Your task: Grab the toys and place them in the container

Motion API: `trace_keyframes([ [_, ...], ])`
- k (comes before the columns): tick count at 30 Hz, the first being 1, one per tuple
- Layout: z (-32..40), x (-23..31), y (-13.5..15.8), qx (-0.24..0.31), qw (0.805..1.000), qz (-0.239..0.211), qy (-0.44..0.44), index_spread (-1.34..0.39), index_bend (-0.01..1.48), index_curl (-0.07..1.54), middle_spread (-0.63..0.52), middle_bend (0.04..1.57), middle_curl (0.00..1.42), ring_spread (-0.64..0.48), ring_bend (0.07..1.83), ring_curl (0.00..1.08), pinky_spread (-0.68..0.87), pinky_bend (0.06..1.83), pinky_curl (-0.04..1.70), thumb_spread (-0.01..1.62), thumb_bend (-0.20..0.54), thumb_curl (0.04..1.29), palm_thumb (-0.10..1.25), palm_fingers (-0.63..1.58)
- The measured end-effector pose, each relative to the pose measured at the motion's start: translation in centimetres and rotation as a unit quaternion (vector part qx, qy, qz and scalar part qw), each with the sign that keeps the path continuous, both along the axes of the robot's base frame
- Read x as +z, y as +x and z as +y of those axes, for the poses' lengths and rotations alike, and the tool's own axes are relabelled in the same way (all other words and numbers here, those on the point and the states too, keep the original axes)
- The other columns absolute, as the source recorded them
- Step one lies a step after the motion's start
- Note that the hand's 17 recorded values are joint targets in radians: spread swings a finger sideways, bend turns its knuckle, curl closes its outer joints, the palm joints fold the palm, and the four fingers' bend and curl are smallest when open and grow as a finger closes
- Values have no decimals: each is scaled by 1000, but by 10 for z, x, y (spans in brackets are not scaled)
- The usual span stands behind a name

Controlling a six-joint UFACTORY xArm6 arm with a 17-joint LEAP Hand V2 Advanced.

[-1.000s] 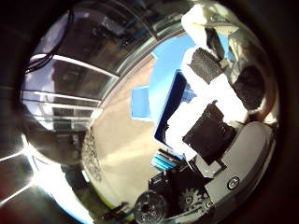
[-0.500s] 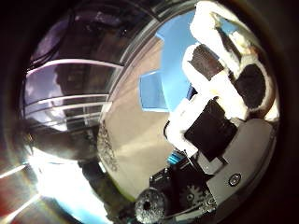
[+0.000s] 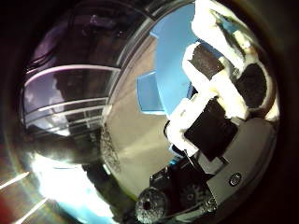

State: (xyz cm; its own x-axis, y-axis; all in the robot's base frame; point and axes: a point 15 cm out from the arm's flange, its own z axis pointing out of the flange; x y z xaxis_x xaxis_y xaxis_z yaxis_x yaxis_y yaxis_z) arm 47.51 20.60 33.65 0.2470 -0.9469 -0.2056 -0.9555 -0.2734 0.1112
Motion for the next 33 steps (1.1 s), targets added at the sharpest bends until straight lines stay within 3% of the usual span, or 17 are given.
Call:
trace_keyframes([
  [4, -5, -5, 4, -6, 1000, 2, -1, -767, 512, 1398, -142, 1233, 926, -52, 1489, 703, 146, 1460, 857, 1299, -20, 438, 861, 841],
  [6, -8, -8, 3, -7, 1000, 10, -3, -758, 454, 1348, -124, 1134, 875, -19, 1417, 669, 182, 1422, 833, 1282, -30, 434, 827, 787],
  [7, -9, -10, 3, -7, 1000, 12, -4, -746, 406, 1325, -120, 1056, 846, -6, 1376, 652, 194, 1424, 826, 1278, -33, 431, 815, 678],
  [9, -9, -11, 1, -7, 1000, 16, -5, -690, 262, 1250, -96, 827, 769, 56, 1254, 638, 240, 1429, 835, 1264, -34, 427, 782, 232],
  [11, -11, -15, -1, -4, 1000, 24, -7, -634, 254, 1149, -52, 656, 659, 146, 1005, 523, 301, 1270, 761, 1238, -35, 422, 748, -35],
  [15, -12, -22, -2, 0, 999, 35, -8, -544, 208, 1004, -6, 505, 545, 223, 747, 378, 370, 1025, 626, 1220, -32, 415, 711, -100],
  [20, -11, -19, -3, 12, 999, 31, -6, -439, 143, 799, 25, 301, 438, 279, 557, 303, 432, 806, 497, 1204, -31, 405, 669, -102],
  [27, -34, 41, -14, 17, 1000, -18, 8, -379, 141, 634, 32, 212, 395, 296, 467, 282, 459, 715, 428, 1185, -28, 403, 654, -33],
  [33, -133, 97, -45, 35, 998, -41, -29, -334, 132, 544, 31, 188, 381, 296, 462, 284, 473, 697, 400, 1175, -28, 402, 646, 11],
])
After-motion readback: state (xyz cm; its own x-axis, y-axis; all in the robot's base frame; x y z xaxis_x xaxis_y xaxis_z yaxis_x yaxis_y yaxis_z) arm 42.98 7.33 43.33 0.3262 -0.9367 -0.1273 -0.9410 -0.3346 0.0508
